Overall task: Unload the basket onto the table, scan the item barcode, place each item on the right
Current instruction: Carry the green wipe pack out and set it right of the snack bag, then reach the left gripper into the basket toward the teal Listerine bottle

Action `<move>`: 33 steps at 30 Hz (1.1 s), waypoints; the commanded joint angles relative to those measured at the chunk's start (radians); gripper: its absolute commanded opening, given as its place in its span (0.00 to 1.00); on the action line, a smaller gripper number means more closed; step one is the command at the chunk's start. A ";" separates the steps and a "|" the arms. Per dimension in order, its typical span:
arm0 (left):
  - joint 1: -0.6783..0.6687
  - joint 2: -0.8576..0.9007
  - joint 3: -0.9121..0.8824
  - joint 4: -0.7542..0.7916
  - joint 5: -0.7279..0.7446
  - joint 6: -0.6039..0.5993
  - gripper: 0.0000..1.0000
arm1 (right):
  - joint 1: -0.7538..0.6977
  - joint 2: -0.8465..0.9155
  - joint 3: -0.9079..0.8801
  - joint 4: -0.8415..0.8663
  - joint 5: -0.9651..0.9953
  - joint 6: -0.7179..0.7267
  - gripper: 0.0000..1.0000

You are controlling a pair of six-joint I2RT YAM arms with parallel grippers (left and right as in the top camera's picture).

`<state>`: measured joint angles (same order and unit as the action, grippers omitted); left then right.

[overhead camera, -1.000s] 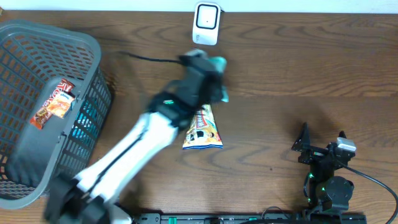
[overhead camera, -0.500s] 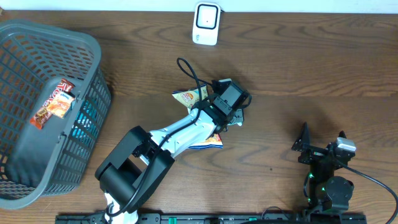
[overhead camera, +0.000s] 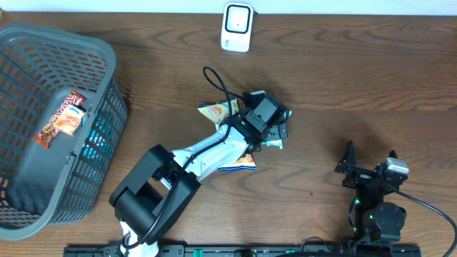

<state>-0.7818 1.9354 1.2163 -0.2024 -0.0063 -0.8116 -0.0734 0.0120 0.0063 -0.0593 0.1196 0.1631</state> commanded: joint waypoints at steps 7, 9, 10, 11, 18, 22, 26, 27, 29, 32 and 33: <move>0.032 -0.189 0.006 -0.100 -0.013 0.066 0.99 | 0.000 -0.005 -0.001 -0.004 -0.002 -0.015 0.99; 0.045 -0.248 0.006 -0.122 -0.013 0.091 0.99 | 0.000 -0.005 -0.001 -0.004 -0.002 -0.015 0.99; 0.055 -0.282 0.006 -0.134 -0.013 0.102 0.99 | 0.000 -0.005 -0.001 -0.004 -0.002 -0.015 0.99; 0.064 -0.312 0.008 -0.144 -0.013 0.109 0.99 | 0.000 -0.005 -0.001 -0.004 -0.002 -0.015 0.99; 0.181 -0.549 0.053 -0.265 -0.013 0.190 0.99 | 0.000 -0.005 -0.001 -0.004 -0.002 -0.015 0.99; 0.274 -0.660 0.101 -0.346 -0.013 0.191 0.99 | 0.000 -0.005 -0.001 -0.004 -0.002 -0.015 0.99; 0.370 -0.754 0.127 -0.398 -0.013 0.191 0.99 | 0.000 -0.004 -0.001 -0.004 -0.002 -0.015 0.99; 0.393 -0.777 0.129 -0.408 -0.013 0.191 0.99 | 0.000 -0.004 -0.001 -0.004 -0.002 -0.015 0.99; 0.427 -0.814 0.130 -0.424 -0.013 0.191 1.00 | 0.000 -0.003 -0.001 -0.004 -0.002 -0.015 0.99; 0.468 -0.858 0.130 -0.451 -0.013 0.191 0.99 | 0.000 -0.003 -0.001 -0.004 -0.002 -0.015 0.99; 0.477 -0.868 0.130 -0.458 -0.013 0.191 1.00 | 0.000 -0.003 -0.001 -0.004 -0.002 -0.015 0.99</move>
<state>-0.3332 1.0893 1.3331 -0.6453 -0.0078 -0.6453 -0.0734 0.0120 0.0063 -0.0593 0.1196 0.1631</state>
